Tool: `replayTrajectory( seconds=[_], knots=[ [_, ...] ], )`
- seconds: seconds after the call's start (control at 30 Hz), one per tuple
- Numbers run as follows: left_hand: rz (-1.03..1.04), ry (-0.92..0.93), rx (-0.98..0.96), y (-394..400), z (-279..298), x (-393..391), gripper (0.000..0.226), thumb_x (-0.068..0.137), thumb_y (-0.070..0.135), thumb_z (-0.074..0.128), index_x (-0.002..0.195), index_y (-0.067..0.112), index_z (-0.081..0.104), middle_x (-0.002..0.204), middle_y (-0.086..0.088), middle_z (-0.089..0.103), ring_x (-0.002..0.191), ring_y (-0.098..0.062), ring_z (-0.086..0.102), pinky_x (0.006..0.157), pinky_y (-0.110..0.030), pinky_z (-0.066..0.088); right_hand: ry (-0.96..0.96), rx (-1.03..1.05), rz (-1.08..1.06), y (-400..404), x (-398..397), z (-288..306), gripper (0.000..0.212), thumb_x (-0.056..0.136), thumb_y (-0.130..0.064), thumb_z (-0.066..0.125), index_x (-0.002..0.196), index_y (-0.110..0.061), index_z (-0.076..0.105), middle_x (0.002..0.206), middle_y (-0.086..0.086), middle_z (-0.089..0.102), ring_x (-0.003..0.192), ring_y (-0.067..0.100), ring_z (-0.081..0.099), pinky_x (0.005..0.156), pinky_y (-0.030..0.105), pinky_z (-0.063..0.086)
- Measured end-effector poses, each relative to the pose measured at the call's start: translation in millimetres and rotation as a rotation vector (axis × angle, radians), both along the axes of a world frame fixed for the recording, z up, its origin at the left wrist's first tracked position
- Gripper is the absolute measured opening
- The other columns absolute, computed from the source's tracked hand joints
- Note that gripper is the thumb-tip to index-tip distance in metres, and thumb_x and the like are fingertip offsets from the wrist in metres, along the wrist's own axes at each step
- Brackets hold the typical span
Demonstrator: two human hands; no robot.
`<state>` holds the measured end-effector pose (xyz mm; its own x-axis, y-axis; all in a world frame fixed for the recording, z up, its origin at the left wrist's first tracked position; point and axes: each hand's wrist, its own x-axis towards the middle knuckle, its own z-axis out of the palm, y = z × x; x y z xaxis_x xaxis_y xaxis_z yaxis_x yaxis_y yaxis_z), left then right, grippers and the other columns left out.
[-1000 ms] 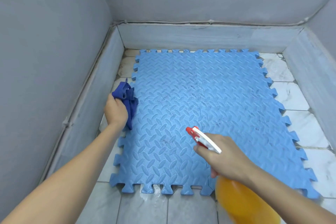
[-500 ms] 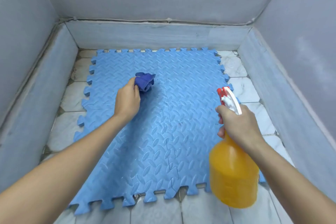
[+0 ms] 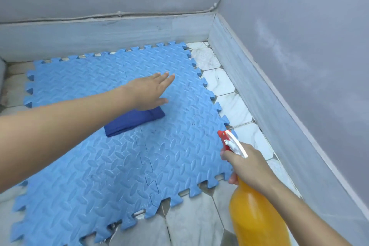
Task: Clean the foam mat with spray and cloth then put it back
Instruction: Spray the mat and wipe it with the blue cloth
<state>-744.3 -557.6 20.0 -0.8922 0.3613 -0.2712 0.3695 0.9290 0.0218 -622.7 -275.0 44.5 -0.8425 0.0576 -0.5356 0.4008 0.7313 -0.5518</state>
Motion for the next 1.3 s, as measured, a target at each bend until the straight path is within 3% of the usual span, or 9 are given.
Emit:
replayTrajectory(
  seconds=[0.23,0.43,0.53,0.63,0.8,0.93,1.03,1.1,1.3],
  knots=[
    [-0.100,0.111,-0.102,65.3,41.0,-22.7,0.071,0.101,0.045,0.028,0.152,0.009,-0.007,0.161,-0.011,-0.002,0.148,-0.026,0.004,0.119,-0.037,0.012,0.156,-0.010,-0.206,26.1,21.2,0.8,0.024,0.088,-0.017,0.055,0.083,0.006,0.057,0.079,0.024,0.067,0.041,0.021,0.064,0.062,0.045,0.055],
    [0.161,0.083,0.261,131.8,5.5,29.4,0.072,0.099,0.051,0.025,0.152,0.008,0.000,0.160,-0.012,-0.003,0.147,-0.029,0.002,0.118,-0.041,0.010,0.459,-0.041,-0.395,69.1,8.7,17.3,0.013,0.089,-0.017,0.055,0.087,-0.007,0.063,0.077,0.020,0.067,0.041,0.018,0.065,0.058,0.041,0.057],
    [0.052,0.046,0.256,170.9,-23.1,64.5,0.072,0.099,0.052,0.024,0.153,0.010,0.001,0.161,-0.009,-0.005,0.148,-0.026,0.001,0.118,-0.040,0.007,0.630,-0.085,-0.477,97.1,16.0,16.0,0.011,0.085,-0.015,0.054,0.092,-0.014,0.064,0.089,0.007,0.070,0.044,0.018,0.064,0.042,0.025,0.048],
    [0.016,0.000,0.224,190.4,-44.2,81.5,0.072,0.099,0.051,0.023,0.152,0.009,0.000,0.161,-0.010,-0.005,0.148,-0.026,0.001,0.118,-0.040,0.006,0.773,-0.173,-0.510,116.0,34.7,10.4,0.025,0.082,-0.006,0.050,0.103,-0.015,0.061,0.101,-0.004,0.065,0.055,0.024,0.067,0.049,0.015,0.046],
    [-0.016,0.013,0.219,203.2,-56.8,92.4,0.073,0.099,0.051,0.022,0.152,0.007,-0.001,0.160,-0.011,-0.006,0.147,-0.028,0.001,0.118,-0.041,0.007,0.801,-0.094,-0.611,148.2,62.7,-2.1,0.022,0.084,-0.016,0.058,0.096,-0.034,0.056,0.085,0.009,0.066,0.077,0.024,0.073,0.067,0.036,0.053],
    [-0.008,0.019,0.230,202.3,-58.0,92.9,0.074,0.098,0.052,0.023,0.152,0.007,-0.001,0.160,-0.011,-0.005,0.148,-0.028,0.000,0.119,-0.041,0.007,0.768,-0.052,-0.641,150.2,66.5,-11.4,0.022,0.084,-0.025,0.072,0.085,-0.034,0.052,0.067,-0.014,0.056,0.065,-0.005,0.056,0.065,0.024,0.041],
    [-0.002,0.028,0.234,196.3,-59.4,92.1,0.075,0.098,0.052,0.023,0.152,0.007,-0.001,0.160,-0.011,-0.004,0.148,-0.028,0.001,0.119,-0.042,0.007,0.752,-0.102,-0.710,139.4,74.6,-15.1,0.046,0.083,-0.037,0.076,0.122,-0.028,0.054,0.105,-0.019,0.065,0.098,-0.020,0.055,0.083,0.005,0.041],
    [-0.012,0.026,0.209,189.4,-57.0,89.8,0.075,0.098,0.052,0.024,0.152,0.007,-0.002,0.160,-0.011,-0.005,0.148,-0.028,0.001,0.119,-0.042,0.007,0.790,-0.175,-0.830,125.6,90.4,-23.5,0.083,0.079,-0.050,0.074,0.148,-0.024,0.036,0.142,-0.014,0.050,0.129,-0.007,0.046,0.108,0.020,0.039],
    [-0.207,0.275,0.015,123.8,-9.7,42.0,0.076,0.097,0.054,0.023,0.152,0.006,0.000,0.160,-0.011,-0.002,0.148,-0.027,0.005,0.119,-0.041,0.007,0.742,-0.231,-0.767,48.4,143.0,-54.5,0.085,0.080,-0.059,0.059,0.152,-0.026,0.028,0.158,-0.012,0.028,0.142,-0.005,0.027,0.119,0.038,0.030]
  ],
)
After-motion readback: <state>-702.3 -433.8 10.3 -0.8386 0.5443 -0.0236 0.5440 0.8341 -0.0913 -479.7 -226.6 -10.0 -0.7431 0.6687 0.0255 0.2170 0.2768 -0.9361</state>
